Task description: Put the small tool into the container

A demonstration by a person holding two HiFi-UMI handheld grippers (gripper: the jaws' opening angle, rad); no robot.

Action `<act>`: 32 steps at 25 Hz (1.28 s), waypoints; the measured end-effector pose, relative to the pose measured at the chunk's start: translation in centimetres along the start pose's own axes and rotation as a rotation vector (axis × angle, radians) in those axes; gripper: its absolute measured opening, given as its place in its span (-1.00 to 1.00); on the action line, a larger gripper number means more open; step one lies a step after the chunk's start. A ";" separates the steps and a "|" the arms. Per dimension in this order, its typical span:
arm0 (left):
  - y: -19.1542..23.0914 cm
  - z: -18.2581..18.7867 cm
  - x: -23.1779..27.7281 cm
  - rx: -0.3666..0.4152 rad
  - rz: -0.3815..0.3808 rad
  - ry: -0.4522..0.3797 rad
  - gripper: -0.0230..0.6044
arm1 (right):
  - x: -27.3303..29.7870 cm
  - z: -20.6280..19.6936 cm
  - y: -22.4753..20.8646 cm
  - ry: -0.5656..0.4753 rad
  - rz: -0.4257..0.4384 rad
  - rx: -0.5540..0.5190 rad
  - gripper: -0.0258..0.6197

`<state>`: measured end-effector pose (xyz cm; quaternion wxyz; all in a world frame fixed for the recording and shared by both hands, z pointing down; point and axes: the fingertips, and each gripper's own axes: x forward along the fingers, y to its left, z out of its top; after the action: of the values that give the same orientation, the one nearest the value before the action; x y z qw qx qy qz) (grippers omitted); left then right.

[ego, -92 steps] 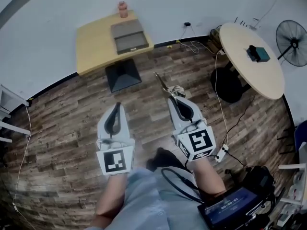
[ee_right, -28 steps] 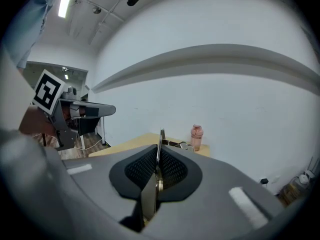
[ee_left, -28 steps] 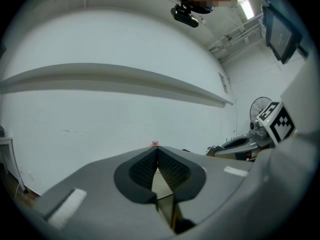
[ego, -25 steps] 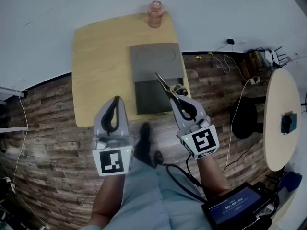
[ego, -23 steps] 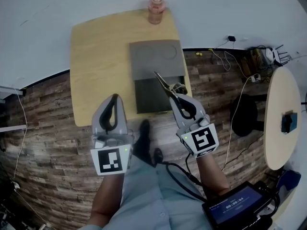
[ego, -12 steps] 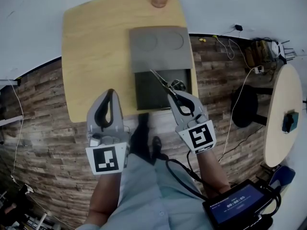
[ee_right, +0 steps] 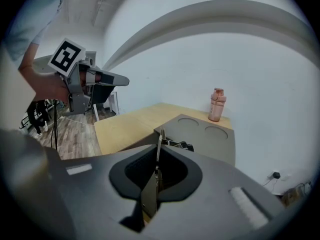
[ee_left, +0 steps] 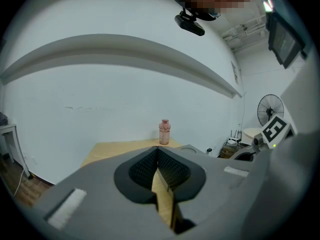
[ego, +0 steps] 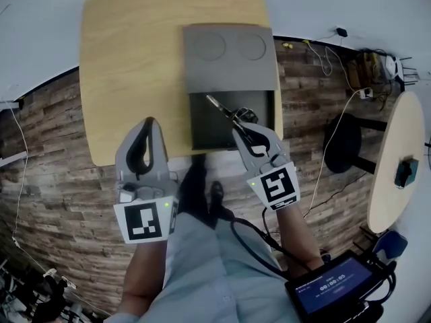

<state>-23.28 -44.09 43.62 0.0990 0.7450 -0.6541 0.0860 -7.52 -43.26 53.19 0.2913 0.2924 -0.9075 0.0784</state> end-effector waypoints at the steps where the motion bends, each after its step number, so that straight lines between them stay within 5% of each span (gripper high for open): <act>1: 0.1 0.0 -0.1 -0.011 0.006 0.005 -0.90 | 0.1 -0.1 0.2 0.009 0.009 -0.007 -0.89; 12: 1.4 -0.1 -0.1 -0.054 0.029 0.026 -0.90 | 1.8 -1.4 1.6 0.105 0.116 0.010 -0.89; 26: 2.9 0.2 0.3 -0.016 0.021 0.014 -0.90 | 3.0 -1.6 0.6 0.131 0.120 0.102 -0.85; 32: 2.8 0.4 0.2 -0.012 0.013 0.013 -0.90 | 3.0 -2.0 0.0 0.150 0.086 0.128 -0.68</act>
<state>-26.06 -44.74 43.35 0.1075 0.7396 -0.6586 0.0876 -8.55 -44.12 56.53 0.3354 0.2643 -0.8880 0.1704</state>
